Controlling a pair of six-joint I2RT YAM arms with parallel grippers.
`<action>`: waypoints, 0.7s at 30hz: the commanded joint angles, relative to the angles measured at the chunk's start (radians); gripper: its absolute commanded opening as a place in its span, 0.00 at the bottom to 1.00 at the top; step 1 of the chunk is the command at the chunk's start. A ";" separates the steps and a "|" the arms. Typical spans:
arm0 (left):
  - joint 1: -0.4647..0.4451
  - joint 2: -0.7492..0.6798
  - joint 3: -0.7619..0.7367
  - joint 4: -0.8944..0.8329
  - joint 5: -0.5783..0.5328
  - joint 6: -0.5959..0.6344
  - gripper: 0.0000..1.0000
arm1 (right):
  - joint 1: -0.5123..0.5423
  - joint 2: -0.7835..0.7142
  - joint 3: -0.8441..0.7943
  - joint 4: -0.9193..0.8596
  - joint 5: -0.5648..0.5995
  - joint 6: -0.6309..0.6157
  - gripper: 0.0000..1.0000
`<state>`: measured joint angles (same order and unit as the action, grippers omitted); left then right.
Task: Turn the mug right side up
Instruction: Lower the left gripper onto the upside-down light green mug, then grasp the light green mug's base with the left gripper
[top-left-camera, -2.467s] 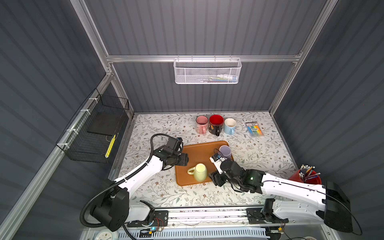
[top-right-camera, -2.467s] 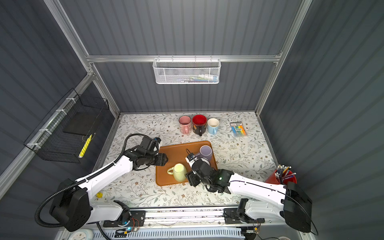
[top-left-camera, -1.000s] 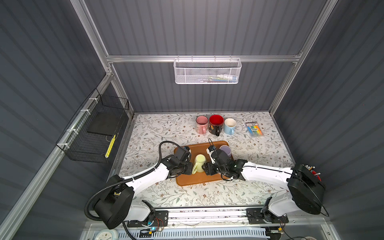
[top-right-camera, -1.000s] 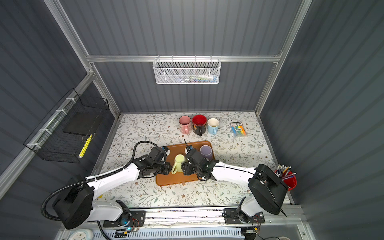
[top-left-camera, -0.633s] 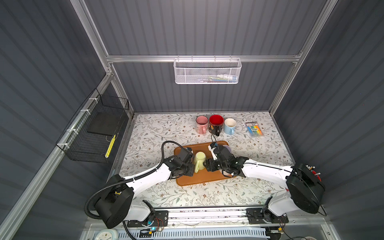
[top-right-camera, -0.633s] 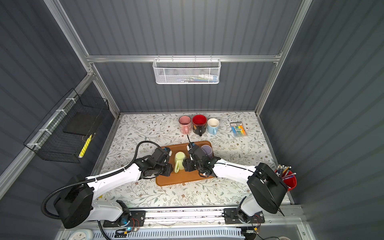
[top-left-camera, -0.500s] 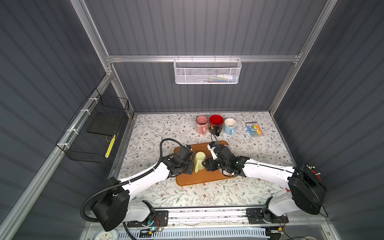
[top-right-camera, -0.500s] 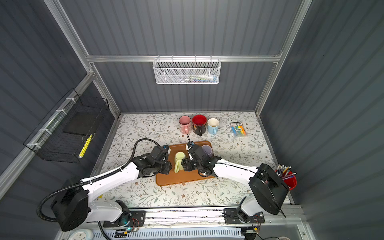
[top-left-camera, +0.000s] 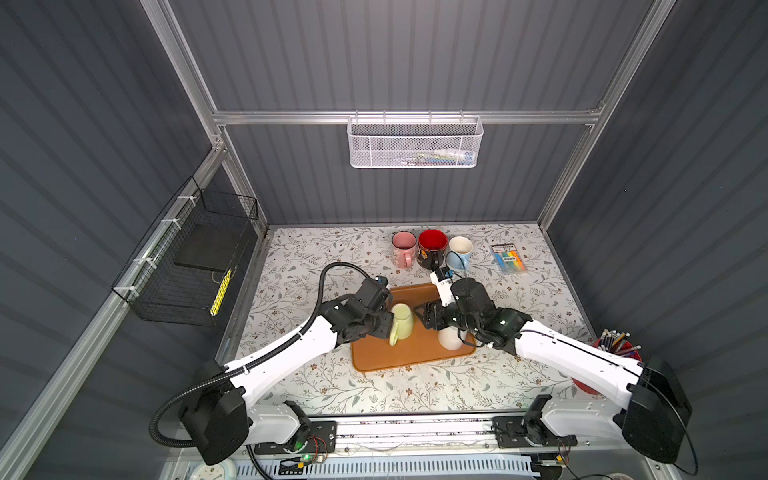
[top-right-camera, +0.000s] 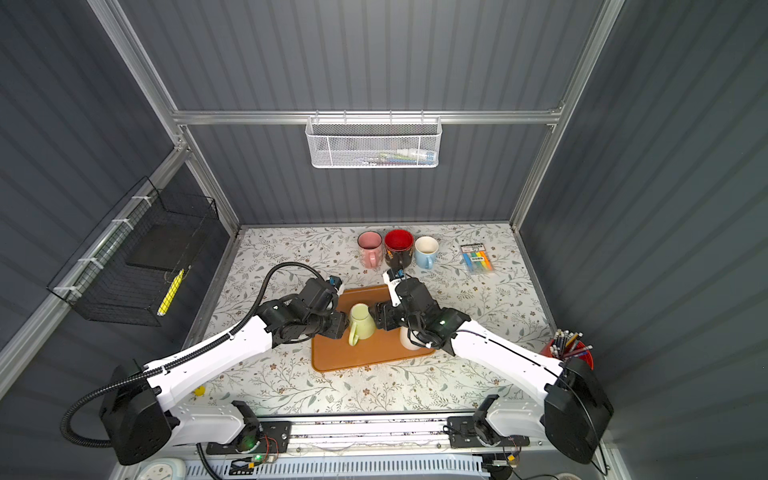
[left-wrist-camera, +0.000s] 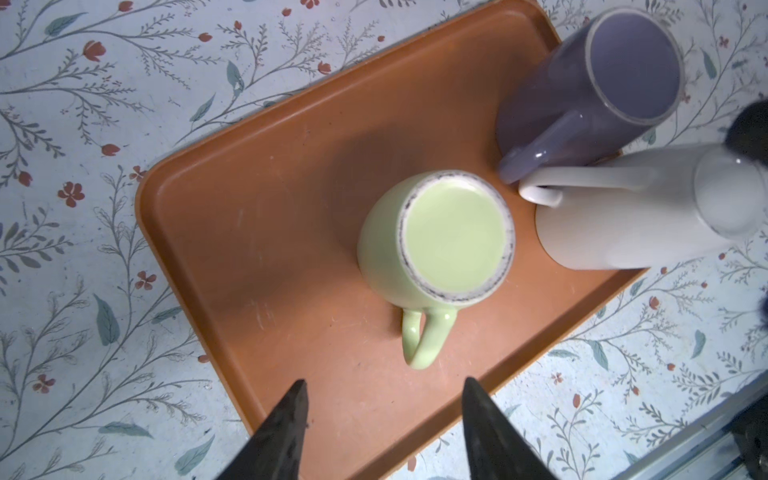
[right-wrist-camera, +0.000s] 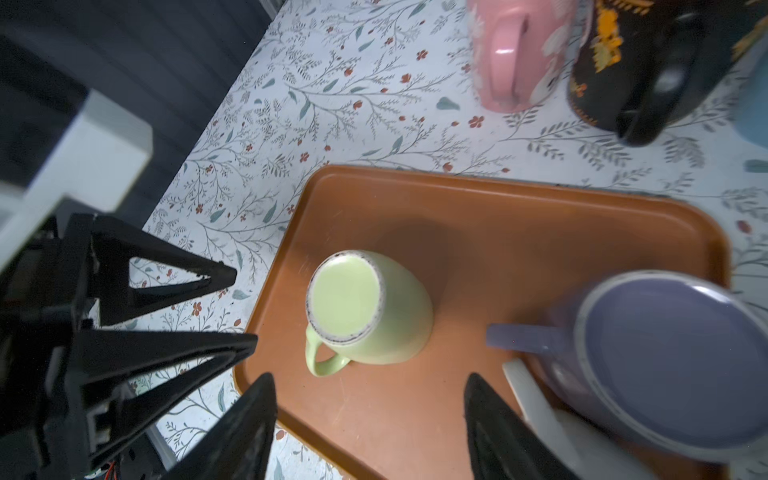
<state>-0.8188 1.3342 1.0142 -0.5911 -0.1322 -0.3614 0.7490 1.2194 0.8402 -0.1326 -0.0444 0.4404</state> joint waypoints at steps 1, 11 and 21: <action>-0.043 0.044 0.051 -0.062 -0.053 0.007 0.61 | -0.041 -0.085 -0.028 -0.051 0.006 -0.011 0.72; -0.110 0.138 0.098 -0.082 -0.107 -0.032 0.61 | -0.265 -0.328 -0.187 -0.049 -0.094 0.029 0.75; -0.120 0.220 0.138 -0.090 -0.108 -0.046 0.62 | -0.389 -0.374 -0.301 0.012 -0.201 0.071 0.76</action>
<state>-0.9318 1.5352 1.1202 -0.6518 -0.2222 -0.3897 0.3767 0.8532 0.5579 -0.1558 -0.1970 0.4946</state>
